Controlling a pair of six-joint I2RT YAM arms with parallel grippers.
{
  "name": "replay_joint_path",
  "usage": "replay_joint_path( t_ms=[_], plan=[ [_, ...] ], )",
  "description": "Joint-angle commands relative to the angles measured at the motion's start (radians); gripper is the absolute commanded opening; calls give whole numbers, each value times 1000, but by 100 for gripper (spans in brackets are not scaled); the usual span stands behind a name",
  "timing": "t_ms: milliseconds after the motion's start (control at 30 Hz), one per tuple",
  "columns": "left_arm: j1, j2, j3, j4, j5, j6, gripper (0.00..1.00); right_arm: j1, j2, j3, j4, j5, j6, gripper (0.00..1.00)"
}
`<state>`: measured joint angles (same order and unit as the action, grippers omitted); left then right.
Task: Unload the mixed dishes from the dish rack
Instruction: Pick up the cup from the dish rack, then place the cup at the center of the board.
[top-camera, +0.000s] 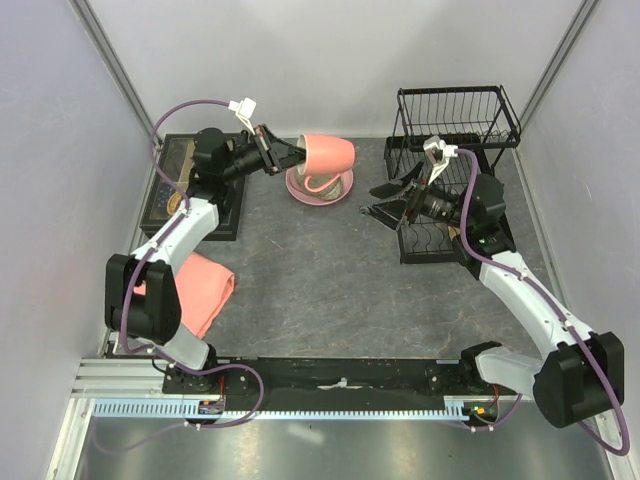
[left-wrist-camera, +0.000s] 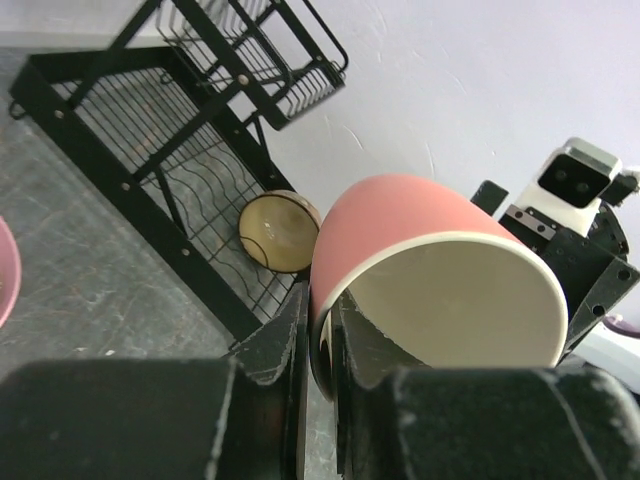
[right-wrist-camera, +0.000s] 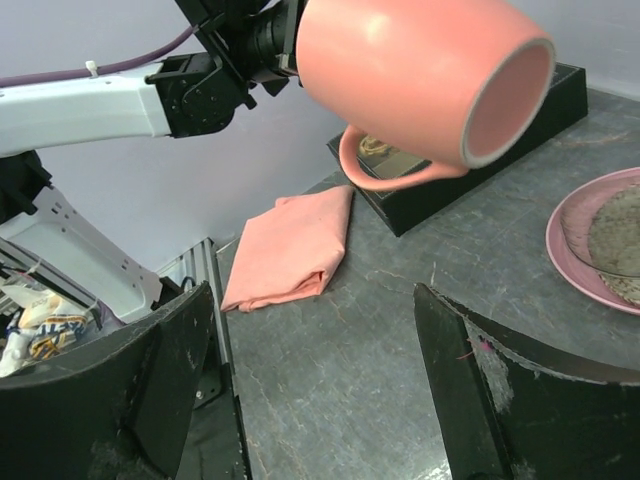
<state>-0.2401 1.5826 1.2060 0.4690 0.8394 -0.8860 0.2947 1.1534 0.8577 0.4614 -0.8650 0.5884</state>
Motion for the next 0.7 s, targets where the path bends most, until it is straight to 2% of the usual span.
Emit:
replay_joint_path(
  t_ms=[0, 167, 233, 367, 500, 667],
  plan=[
    [36, -82, 17, 68, 17, -27, 2, 1, -37, -12, -17, 32, -74, 89],
    [93, -81, 12, -41, 43, 57, 1, 1, -61, -23, -35, 52, -102, 90],
    [110, -82, 23, -96, 43, 145, 2, 1, -64, -23, -41, 57, -107, 91],
    [124, -67, 81, -309, 7, 338, 2, -3, -67, -23, -50, 64, -119, 91],
    [127, -21, 170, -595, -45, 559, 2, 0, -73, -23, -67, 75, -140, 91],
    [128, 39, 268, -795, -141, 738, 2, 0, -86, -26, -89, 90, -162, 91]
  ],
)
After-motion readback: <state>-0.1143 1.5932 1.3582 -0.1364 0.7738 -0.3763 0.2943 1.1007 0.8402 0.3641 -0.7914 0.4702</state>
